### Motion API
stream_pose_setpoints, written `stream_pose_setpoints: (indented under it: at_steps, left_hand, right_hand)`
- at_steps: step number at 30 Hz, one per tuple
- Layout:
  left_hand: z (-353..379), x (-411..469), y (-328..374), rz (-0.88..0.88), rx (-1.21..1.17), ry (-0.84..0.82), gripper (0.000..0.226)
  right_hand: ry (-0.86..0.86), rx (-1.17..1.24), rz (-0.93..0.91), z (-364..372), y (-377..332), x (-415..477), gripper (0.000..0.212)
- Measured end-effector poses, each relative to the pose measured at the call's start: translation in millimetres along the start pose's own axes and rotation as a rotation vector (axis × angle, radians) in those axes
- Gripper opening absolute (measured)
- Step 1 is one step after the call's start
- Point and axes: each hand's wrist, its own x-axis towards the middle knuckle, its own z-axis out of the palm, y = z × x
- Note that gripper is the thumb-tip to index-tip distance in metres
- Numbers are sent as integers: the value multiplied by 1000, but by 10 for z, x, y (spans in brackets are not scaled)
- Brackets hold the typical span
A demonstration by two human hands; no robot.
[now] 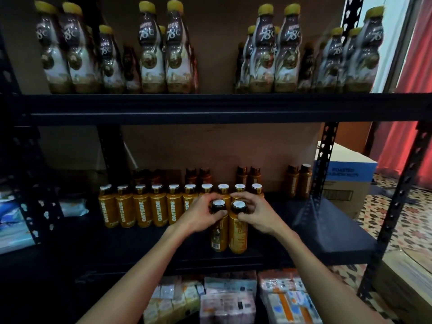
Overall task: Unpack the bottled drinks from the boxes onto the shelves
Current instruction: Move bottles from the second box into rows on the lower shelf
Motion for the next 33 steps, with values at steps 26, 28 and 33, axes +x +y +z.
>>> stream_pose_setpoints:
  at_steps: [26,28,33]
  left_hand:
    - [-442,342,345,37,382,-316,40]
    - [-430,336,341,6,360,-271,51]
    - [-444,318,371,39,413,-355,51]
  right_hand:
    - [131,-218,-27,42,41,-29,19]
    - [130,-207,-26,36,39,-28,19]
    - [122,-203,-13,33,44,-22,20]
